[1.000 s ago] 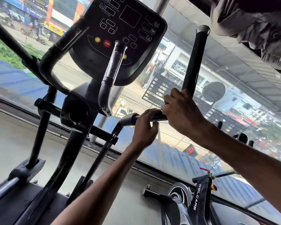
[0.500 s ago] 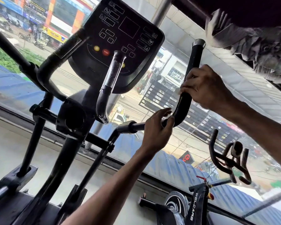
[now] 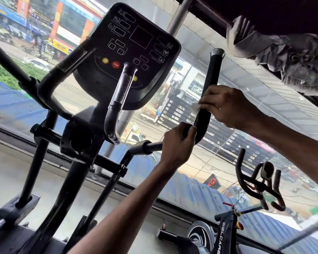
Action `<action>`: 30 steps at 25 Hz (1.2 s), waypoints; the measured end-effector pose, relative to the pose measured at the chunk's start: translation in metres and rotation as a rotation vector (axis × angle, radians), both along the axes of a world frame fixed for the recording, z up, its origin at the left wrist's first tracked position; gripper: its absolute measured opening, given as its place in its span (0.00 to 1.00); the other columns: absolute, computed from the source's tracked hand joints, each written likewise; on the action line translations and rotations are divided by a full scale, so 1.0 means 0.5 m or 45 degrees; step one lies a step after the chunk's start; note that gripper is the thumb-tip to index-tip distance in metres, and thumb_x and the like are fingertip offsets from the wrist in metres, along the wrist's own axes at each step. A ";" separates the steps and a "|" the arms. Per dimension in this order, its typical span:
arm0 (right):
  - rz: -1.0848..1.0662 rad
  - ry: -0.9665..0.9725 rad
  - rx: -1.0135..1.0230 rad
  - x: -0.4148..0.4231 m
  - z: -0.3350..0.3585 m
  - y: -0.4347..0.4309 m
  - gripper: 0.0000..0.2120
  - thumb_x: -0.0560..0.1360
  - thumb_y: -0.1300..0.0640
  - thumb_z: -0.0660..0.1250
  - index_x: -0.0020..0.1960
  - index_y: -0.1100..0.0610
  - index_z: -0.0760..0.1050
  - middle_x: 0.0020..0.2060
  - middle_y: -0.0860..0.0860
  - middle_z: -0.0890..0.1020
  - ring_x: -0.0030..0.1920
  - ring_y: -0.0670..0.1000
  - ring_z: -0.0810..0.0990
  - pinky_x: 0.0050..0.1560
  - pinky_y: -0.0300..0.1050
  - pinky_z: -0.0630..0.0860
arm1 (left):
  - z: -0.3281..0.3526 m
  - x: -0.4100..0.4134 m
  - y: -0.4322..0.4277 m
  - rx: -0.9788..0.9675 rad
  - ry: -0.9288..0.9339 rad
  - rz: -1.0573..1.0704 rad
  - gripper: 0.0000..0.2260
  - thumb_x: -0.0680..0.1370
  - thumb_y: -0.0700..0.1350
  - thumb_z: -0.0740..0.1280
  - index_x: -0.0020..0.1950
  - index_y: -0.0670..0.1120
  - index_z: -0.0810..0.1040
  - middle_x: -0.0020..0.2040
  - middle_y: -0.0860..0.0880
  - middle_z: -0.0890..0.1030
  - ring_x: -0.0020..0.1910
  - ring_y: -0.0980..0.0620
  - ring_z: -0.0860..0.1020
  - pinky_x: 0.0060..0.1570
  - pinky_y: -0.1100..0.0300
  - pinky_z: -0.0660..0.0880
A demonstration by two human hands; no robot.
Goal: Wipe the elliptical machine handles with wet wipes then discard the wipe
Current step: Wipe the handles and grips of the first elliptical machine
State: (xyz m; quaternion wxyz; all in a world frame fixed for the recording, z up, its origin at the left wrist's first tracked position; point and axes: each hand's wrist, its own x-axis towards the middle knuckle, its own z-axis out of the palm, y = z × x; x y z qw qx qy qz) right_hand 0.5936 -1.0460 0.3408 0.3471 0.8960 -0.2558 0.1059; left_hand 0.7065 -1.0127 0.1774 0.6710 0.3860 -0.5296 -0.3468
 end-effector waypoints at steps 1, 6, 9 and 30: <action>0.019 0.010 -0.050 -0.002 -0.001 -0.001 0.04 0.77 0.61 0.72 0.48 0.61 0.86 0.43 0.56 0.83 0.44 0.61 0.83 0.45 0.50 0.79 | 0.006 0.002 0.003 0.031 -0.040 -0.015 0.15 0.79 0.55 0.60 0.40 0.49 0.78 0.36 0.50 0.81 0.46 0.42 0.81 0.44 0.51 0.72; 0.110 0.078 -0.096 -0.019 0.013 -0.019 0.03 0.76 0.65 0.74 0.50 0.63 0.85 0.44 0.57 0.82 0.43 0.59 0.81 0.48 0.43 0.73 | 0.031 0.008 -0.006 0.017 -0.073 -0.040 0.21 0.77 0.59 0.60 0.54 0.47 0.84 0.48 0.48 0.87 0.53 0.45 0.84 0.52 0.53 0.76; 0.060 -0.061 -0.094 -0.017 0.036 -0.040 0.04 0.76 0.64 0.74 0.50 0.62 0.85 0.44 0.57 0.83 0.45 0.61 0.83 0.47 0.46 0.76 | 0.059 0.000 -0.003 0.023 0.031 -0.027 0.21 0.78 0.58 0.63 0.62 0.47 0.83 0.55 0.47 0.87 0.55 0.48 0.84 0.59 0.51 0.79; 0.101 -0.195 0.013 -0.013 0.163 -0.153 0.07 0.76 0.59 0.73 0.49 0.60 0.87 0.46 0.57 0.85 0.49 0.58 0.84 0.52 0.52 0.80 | 0.127 -0.017 -0.059 0.100 0.014 0.142 0.15 0.79 0.53 0.65 0.59 0.47 0.84 0.53 0.48 0.87 0.54 0.46 0.83 0.59 0.51 0.78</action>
